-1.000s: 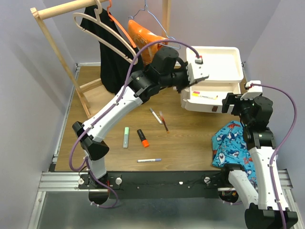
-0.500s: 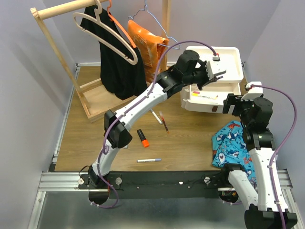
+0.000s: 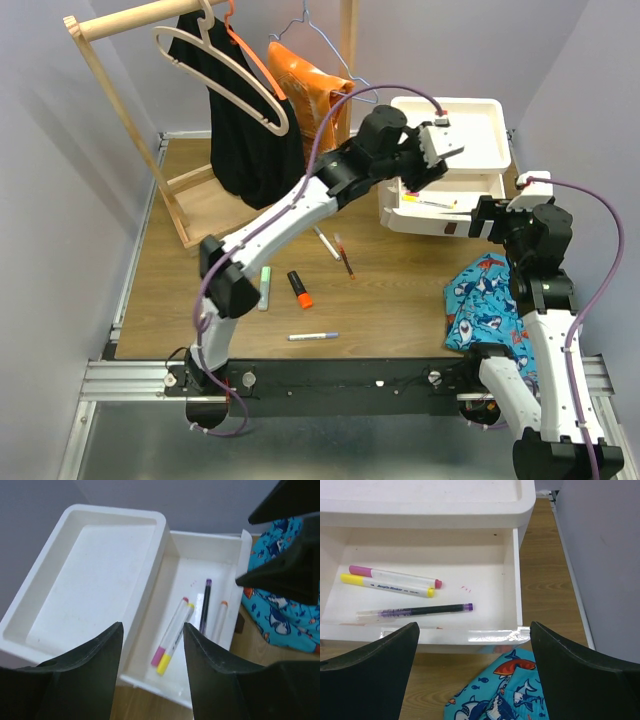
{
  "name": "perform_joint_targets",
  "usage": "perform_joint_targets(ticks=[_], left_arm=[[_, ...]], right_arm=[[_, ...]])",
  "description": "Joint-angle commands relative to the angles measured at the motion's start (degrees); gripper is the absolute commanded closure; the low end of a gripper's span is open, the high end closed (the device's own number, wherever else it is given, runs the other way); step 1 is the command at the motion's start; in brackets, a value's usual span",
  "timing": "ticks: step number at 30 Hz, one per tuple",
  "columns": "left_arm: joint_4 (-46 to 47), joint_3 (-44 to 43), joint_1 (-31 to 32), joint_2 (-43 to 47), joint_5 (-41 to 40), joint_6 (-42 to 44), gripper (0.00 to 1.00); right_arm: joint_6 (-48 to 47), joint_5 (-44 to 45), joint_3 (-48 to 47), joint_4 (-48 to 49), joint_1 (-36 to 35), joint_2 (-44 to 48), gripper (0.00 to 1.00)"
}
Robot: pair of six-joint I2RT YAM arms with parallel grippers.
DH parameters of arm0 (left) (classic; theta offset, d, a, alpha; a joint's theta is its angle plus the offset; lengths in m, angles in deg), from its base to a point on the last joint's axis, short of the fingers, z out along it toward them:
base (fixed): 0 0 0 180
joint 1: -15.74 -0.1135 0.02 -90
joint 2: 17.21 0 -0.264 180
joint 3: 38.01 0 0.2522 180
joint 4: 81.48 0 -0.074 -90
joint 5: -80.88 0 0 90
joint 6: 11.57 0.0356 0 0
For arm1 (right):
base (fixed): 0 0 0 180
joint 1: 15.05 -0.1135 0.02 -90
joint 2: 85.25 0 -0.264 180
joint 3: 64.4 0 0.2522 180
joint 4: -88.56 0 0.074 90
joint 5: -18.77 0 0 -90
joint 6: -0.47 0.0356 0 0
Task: Sort the stationery into containers
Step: Place the pen in the drawer, then pick up the pen from the center of the board.
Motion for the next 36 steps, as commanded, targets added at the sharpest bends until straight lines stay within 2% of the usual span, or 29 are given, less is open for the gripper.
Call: perform_joint_targets(ticks=[1, 3, 4, 7, 12, 16, 26, 36], left_arm=[[-11.1, 19.15, -2.42, 18.32, 0.65, 9.06, 0.42], [-17.42, 25.88, -3.3, 24.48, 3.93, 12.83, 0.43], [-23.71, 32.09, -3.21, 26.15, 4.46, 16.85, 0.44], [-31.93, 41.86, -2.95, 30.2, 7.19, 18.66, 0.5], [-30.64, 55.33, -1.02, 34.42, 5.0, 12.95, 0.52], [-25.56, 66.13, 1.44, 36.62, 2.01, 8.47, 0.52], [-15.35, 77.58, 7.68, 36.71, -2.56, 1.43, 0.51], [-11.39, 78.73, 11.37, 30.39, -6.26, -1.12, 0.53]], right_arm=[[-1.85, 1.13, -1.01, 0.19, 0.32, 0.49, 0.01], [-2.38, 0.34, -0.57, -0.16, 0.32, 1.02, 0.01], [-2.38, 0.08, -0.48, -0.25, 0.23, 1.02, 0.01], [-2.03, 0.08, -0.04, -0.08, 0.32, 0.76, 0.01], [-1.59, -3.26, 0.05, 1.15, 0.32, -0.56, 0.01], [-1.76, -4.49, -0.65, 0.98, 0.32, -2.05, 0.01], [-2.73, -6.86, -1.18, 0.28, 0.32, -4.43, 0.02], [-2.56, -7.92, -0.48, 0.98, 0.32, -5.57, 0.02]])
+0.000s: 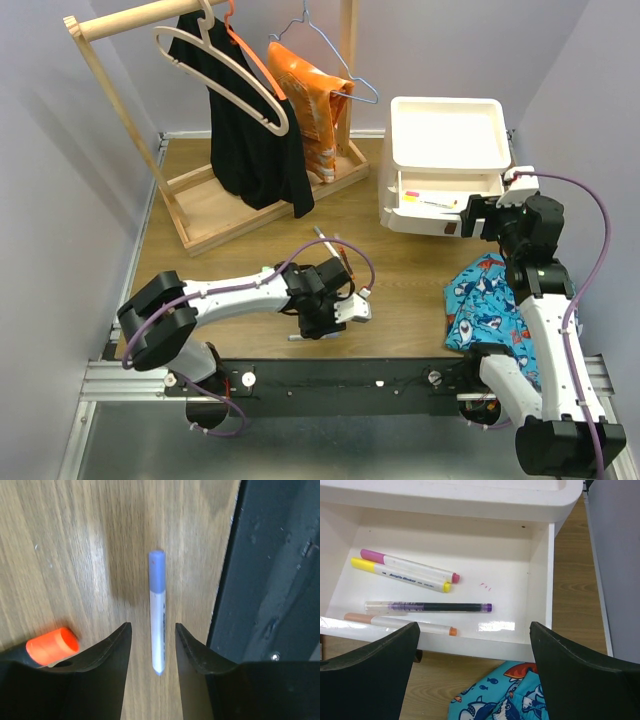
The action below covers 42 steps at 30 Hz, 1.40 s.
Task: Sort the stationery into containers
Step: Pick up the pen from the center of the board, then place the pen in the drawer.
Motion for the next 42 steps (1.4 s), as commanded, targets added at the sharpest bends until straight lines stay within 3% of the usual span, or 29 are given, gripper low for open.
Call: perform_joint_targets(ticks=[1, 7, 11, 16, 22, 27, 32, 37, 42], left_arm=[[4.3, 0.14, 1.87, -4.49, -2.89, -2.35, 0.54], [5.98, 1.02, 3.72, -8.28, -3.24, -1.82, 0.59], [5.02, -0.91, 3.63, -10.56, -1.67, -2.26, 1.0], [-3.75, -10.91, -0.31, -9.42, 0.71, 1.25, 1.0], [-15.35, -39.72, -5.33, -11.88, 10.72, 8.63, 1.0], [-9.41, -56.7, -5.69, -13.28, 13.54, 11.71, 1.0], [-7.74, -74.89, -6.21, -22.33, 8.72, 11.63, 1.0], [4.02, -75.01, -6.48, -25.59, 6.69, 11.71, 1.0], [6.86, -83.61, -6.39, -34.97, 4.59, 11.71, 1.0]], right_arm=[[-0.78, -1.56, -0.48, 0.19, 0.21, -0.39, 0.02], [-1.58, -0.59, -0.22, -0.77, 0.29, 0.4, 0.02], [-1.49, -0.42, -0.04, -0.95, 0.29, 1.1, 0.02], [-1.31, 1.07, -1.09, -0.16, 0.29, 0.84, 0.02], [0.35, 3.27, -2.68, 1.95, 0.29, -0.13, 0.01], [1.24, 4.5, -1.45, 2.66, 0.38, 1.01, 0.01], [1.24, 5.38, -1.45, 2.39, 0.38, 1.8, 0.01], [1.41, 5.82, -1.01, 2.3, 0.38, 2.68, 0.01], [1.33, 5.82, -0.74, 2.39, 0.38, 2.86, 0.01]])
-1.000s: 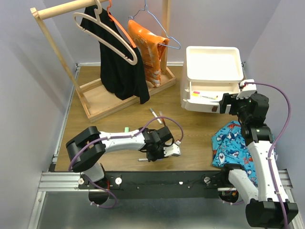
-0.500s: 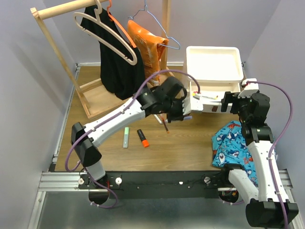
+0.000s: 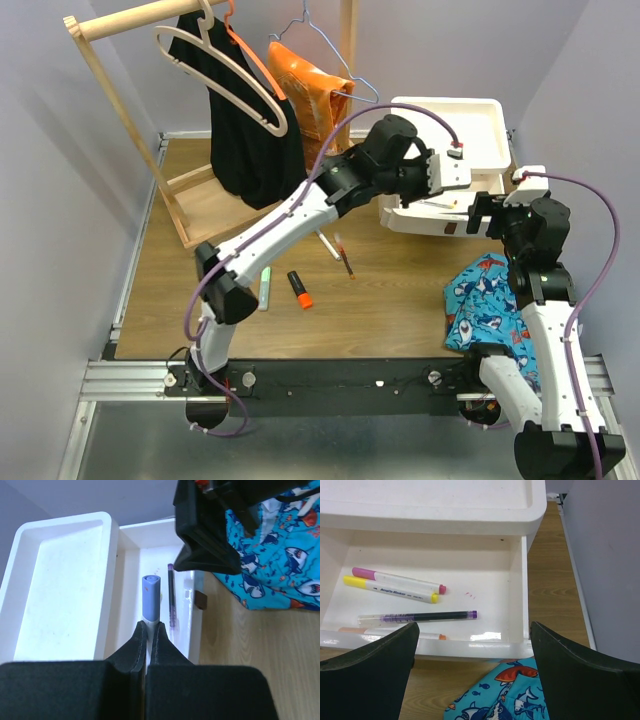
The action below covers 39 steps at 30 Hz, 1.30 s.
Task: Sort the stationery into containers
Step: Place the pen in the drawer, then pick up the pen from the center of the board.
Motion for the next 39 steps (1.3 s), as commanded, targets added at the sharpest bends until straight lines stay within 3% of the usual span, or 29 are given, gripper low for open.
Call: perform_joint_targets(ticks=[1, 5, 6, 7, 8, 11, 12, 16, 19, 21, 24, 25, 30, 32, 35, 39], left_arm=[[6.7, -7.32, 0.04, -8.39, -3.53, 1.18, 1.0], [7.94, -8.03, -0.23, -11.21, -3.97, 2.24, 1.0], [7.77, -8.02, -0.32, -12.0, -3.97, 2.15, 0.96], [7.33, -8.02, -0.32, -12.35, -4.76, 2.06, 0.89], [7.42, -7.5, -0.32, -12.53, -5.55, 1.71, 0.68], [8.64, -6.36, -0.32, -12.18, -8.71, 0.4, 0.45], [8.82, -6.36, -0.32, -11.14, -8.89, 0.39, 0.43], [8.74, -4.6, -0.32, -5.96, -10.04, -0.31, 0.4], [6.37, 1.79, -0.93, 1.6, -11.62, 0.21, 0.4], [4.09, 10.93, -3.11, 8.51, -9.7, 3.96, 0.4], [-4.68, 20.96, -7.16, 14.6, -4.61, 8.99, 0.42], [-12.54, 21.76, -10.83, 14.97, -0.06, 13.01, 0.43], [-34.03, 18.69, -18.23, 9.37, 0.78, 17.79, 0.51], [-37.57, 21.23, -19.3, 7.43, -7.16, 12.3, 0.53], [-42.93, 21.25, -20.0, 1.9, -10.47, 1.67, 0.53], [-43.13, 25.27, -19.39, -0.06, -7.05, -15.74, 0.53]], right_arm=[[0.67, 1.43, -0.17, 1.41, 0.36, 0.72, 0.01], [-0.03, 2.91, -0.26, 1.41, 0.36, 0.81, 0.01], [-0.12, 2.92, -0.18, 1.49, 0.36, 0.89, 0.01], [-0.04, 3.01, -0.09, 1.41, 0.36, 0.89, 0.0], [-0.21, 2.84, -0.09, 1.32, 0.36, 0.98, 0.0], [-0.21, 3.01, 0.09, 1.14, 0.36, 1.24, 0.0], [-0.12, 3.01, 0.17, 1.14, 0.36, 1.33, 0.0], [-0.03, 2.92, 0.7, 1.41, 0.36, 1.42, 0.0], [-0.12, 3.01, 0.97, 1.5, 0.36, 1.51, 0.0], [-0.21, 2.84, 1.14, 1.32, 0.36, 1.68, 0.0], [-0.21, 2.14, 1.49, 1.06, 0.36, 1.77, 0.0], [-0.04, 2.05, 1.58, 1.14, 0.36, 1.95, 0.0], [0.75, -0.06, 1.76, 0.88, 0.36, 1.69, 0.0], [0.76, -0.68, 1.76, 0.88, 0.45, 1.34, 0.0], [0.84, -1.12, 1.93, 1.23, 0.45, 0.98, 0.0], [1.37, -1.82, 1.85, 2.02, 0.45, 0.28, 0.0]])
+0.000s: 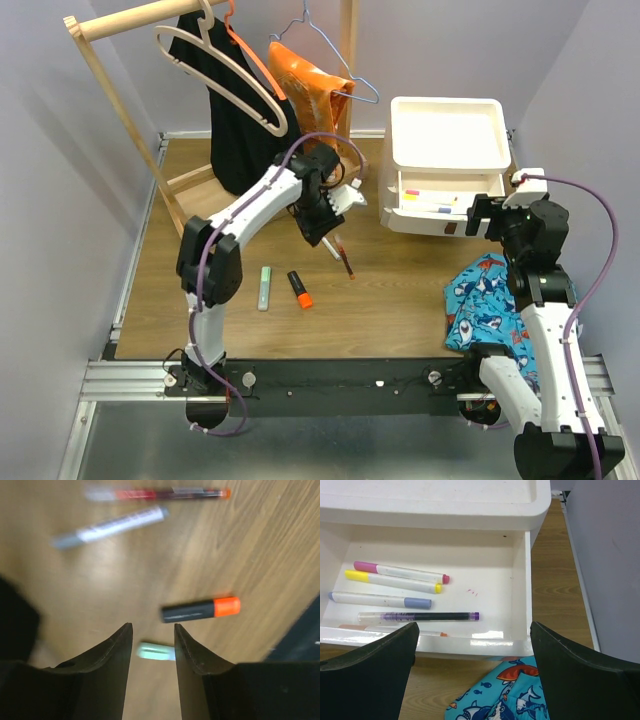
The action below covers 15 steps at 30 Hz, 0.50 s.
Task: Sort the stationery into containers
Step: Pick up the pen from the center of the board.
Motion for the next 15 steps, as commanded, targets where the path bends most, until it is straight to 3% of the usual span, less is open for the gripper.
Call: perform_joint_targets(ticks=[1, 8, 15], left_arm=[[-8.62, 5.32, 1.37, -0.19, -2.01, -19.93, 0.53], [-5.35, 16.4, 3.14, 0.61, -9.85, -27.22, 0.44], [-4.47, 13.6, 2.96, -5.09, -8.8, -30.13, 0.4]], right_arm=[[1.17, -1.97, 0.64, 1.59, 0.45, -0.73, 0.0], [1.17, -2.15, 0.2, 1.5, 0.45, -1.34, 0.0], [0.74, -1.54, -0.06, 0.36, 0.8, -0.9, 0.0]])
